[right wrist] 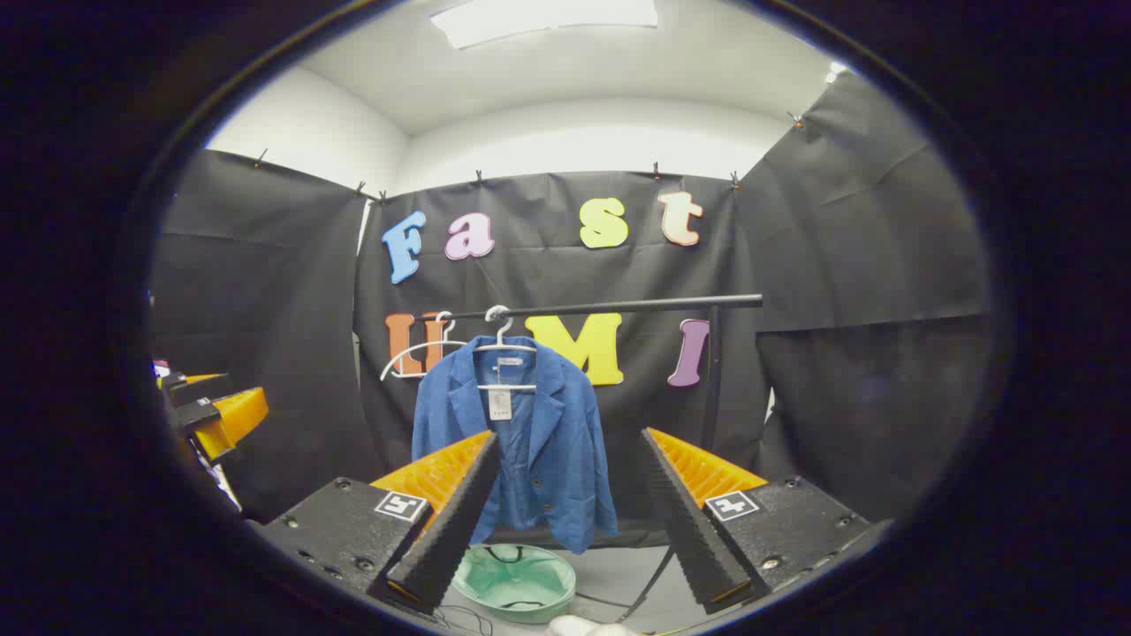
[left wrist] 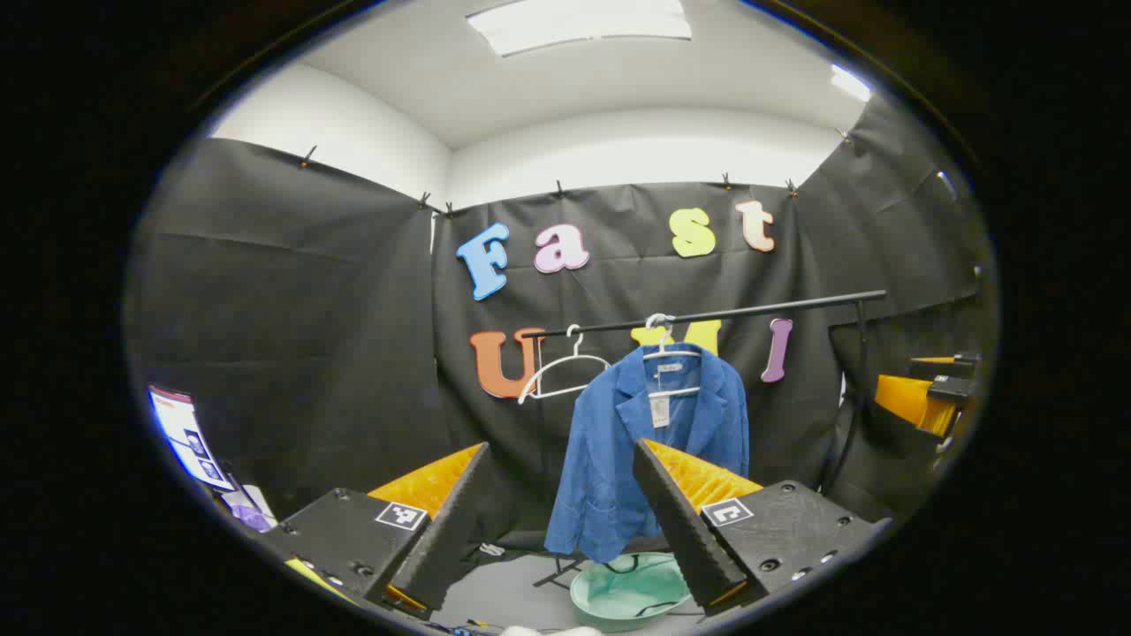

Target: Grasp the clothes on the hanger with both hands and then place them into the laundry hamper below.

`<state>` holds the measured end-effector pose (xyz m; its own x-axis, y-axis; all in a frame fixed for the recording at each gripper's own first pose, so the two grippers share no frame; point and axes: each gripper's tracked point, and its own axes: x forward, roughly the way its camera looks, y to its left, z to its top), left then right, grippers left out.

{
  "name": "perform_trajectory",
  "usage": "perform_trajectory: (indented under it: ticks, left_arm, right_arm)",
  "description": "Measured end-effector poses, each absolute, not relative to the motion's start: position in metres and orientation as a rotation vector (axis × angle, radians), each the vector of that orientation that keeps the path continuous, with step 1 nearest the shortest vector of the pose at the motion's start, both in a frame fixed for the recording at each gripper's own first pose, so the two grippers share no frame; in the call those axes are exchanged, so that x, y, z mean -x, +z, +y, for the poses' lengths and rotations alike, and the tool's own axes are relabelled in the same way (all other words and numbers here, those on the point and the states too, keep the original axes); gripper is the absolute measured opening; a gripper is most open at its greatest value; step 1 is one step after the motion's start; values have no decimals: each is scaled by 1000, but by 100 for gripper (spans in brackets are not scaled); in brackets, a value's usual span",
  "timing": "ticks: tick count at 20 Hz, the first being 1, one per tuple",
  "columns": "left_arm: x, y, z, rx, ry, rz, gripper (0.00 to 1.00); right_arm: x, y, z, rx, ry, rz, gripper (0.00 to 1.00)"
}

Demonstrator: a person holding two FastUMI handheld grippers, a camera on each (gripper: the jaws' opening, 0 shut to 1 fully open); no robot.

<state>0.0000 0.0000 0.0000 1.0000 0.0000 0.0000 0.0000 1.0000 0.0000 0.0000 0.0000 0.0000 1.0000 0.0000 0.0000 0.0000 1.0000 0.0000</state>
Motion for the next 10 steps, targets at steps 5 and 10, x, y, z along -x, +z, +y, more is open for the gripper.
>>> perform_trajectory:
  ticks: [5,10]
  left_arm:
    - [0,6,10,-7,-15,-15,99]
    - [-1,4,20,14,-18,-15,99]
  right_arm:
    - [8,2,0,-9,-41,12,99]
    - [15,1,4,17,-59,8,99]
